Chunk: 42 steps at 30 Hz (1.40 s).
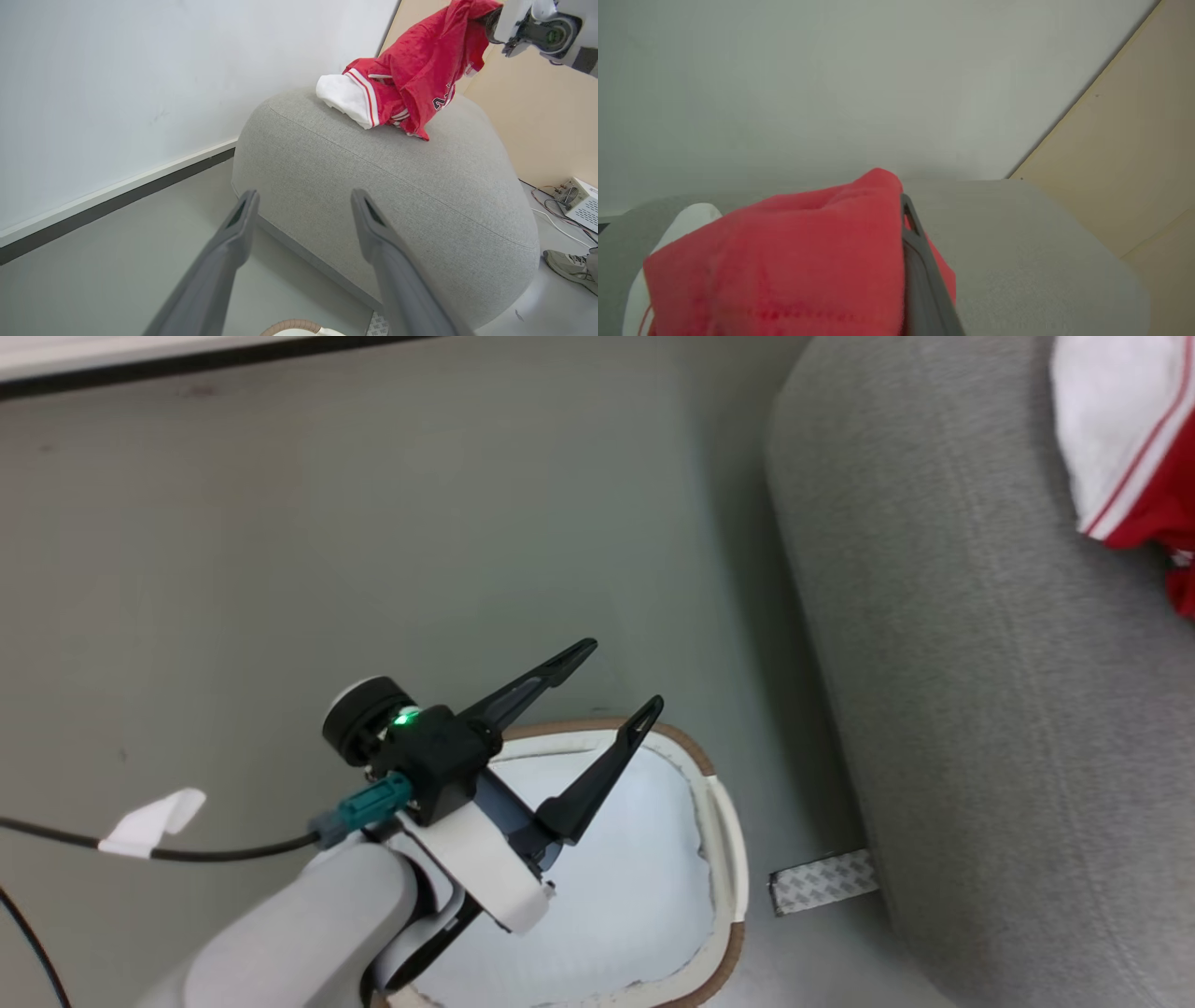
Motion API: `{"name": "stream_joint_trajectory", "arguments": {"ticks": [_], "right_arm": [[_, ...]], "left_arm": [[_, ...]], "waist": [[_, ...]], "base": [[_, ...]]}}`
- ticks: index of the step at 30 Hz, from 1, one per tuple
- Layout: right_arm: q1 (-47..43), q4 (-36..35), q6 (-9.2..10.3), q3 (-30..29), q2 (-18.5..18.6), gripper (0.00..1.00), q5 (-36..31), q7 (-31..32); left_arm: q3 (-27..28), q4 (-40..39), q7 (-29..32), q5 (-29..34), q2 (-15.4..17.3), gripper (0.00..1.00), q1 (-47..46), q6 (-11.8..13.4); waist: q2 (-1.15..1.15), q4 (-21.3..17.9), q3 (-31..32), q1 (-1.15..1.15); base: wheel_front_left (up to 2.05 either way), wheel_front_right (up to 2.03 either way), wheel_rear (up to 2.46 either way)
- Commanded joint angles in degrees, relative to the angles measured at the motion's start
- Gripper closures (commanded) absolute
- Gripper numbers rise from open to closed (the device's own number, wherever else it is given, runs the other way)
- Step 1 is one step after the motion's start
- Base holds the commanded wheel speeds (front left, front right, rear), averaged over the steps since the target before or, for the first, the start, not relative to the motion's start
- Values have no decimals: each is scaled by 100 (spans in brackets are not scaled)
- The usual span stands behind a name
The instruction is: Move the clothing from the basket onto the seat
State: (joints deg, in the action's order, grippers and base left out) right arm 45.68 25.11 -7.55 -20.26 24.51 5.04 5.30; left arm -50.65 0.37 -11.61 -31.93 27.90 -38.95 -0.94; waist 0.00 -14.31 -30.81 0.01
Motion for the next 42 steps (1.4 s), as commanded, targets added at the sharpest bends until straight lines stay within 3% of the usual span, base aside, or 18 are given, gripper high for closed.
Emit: {"name": "stream_joint_trajectory", "arguments": {"ticks": [1,3,5,6,8,10,14,15,16,22,28,31,36,42], "right_arm": [[41,178,14,24,78,100,-101,58],[-29,522,14,241,264,100,-258,275],[-92,821,14,502,421,90,-357,527],[-59,919,14,567,499,90,-374,565],[-79,1169,14,719,562,98,-359,723],[-101,1339,14,836,609,90,-272,842],[-137,1484,14,1041,668,50,-172,853],[-182,1503,14,1199,672,13,-132,859],[-217,1545,14,1287,717,0,-96,947],[-571,1368,14,2018,922,0,341,1244],[-1040,628,14,3124,1500,0,1177,1760],[-1171,296,14,3329,1712,0,1438,1952],[-1489,-472,14,3346,1977,0,1849,1985],[-1783,-1386,14,3009,1816,0,2159,1697]], "left_arm": [[12,4,-17,67,-2,0,-59,-5],[10,32,-34,74,-18,0,-89,-20],[-3,63,-57,78,-32,0,-98,-35],[-11,76,-64,78,-46,0,-102,-42],[-25,122,-89,72,-67,0,-95,-55],[-41,182,-118,54,-95,0,-68,-54],[-33,268,-166,-16,-122,0,19,-33],[-31,293,-185,-29,-132,0,47,-24],[-26,318,-193,-40,-136,0,69,-27],[-1,492,-261,-154,-210,0,329,31],[98,594,-303,-343,-200,0,734,204],[146,601,-313,-368,-209,0,890,267],[340,572,-350,-456,-187,0,1245,454],[835,455,-352,-556,-62,0,1646,818]], "waist": [[0,172,-152,-1],[0,219,-176,-1],[0,244,-185,-1],[0,253,-188,-1],[0,271,-169,-1],[0,278,-113,-1],[0,270,89,-1],[0,263,157,-1],[0,255,222,-1],[0,168,826,-1],[0,40,1484,-1],[0,17,1698,-1],[0,67,2232,-1],[0,283,2784,-1]], "base": [[0,0,0],[0,0,0],[0,0,0],[0,0,0],[0,0,0],[0,0,0],[0,0,0],[0,0,0],[0,0,0],[0,0,0],[0,0,0],[0,0,0],[0,0,0],[0,0,0]]}}
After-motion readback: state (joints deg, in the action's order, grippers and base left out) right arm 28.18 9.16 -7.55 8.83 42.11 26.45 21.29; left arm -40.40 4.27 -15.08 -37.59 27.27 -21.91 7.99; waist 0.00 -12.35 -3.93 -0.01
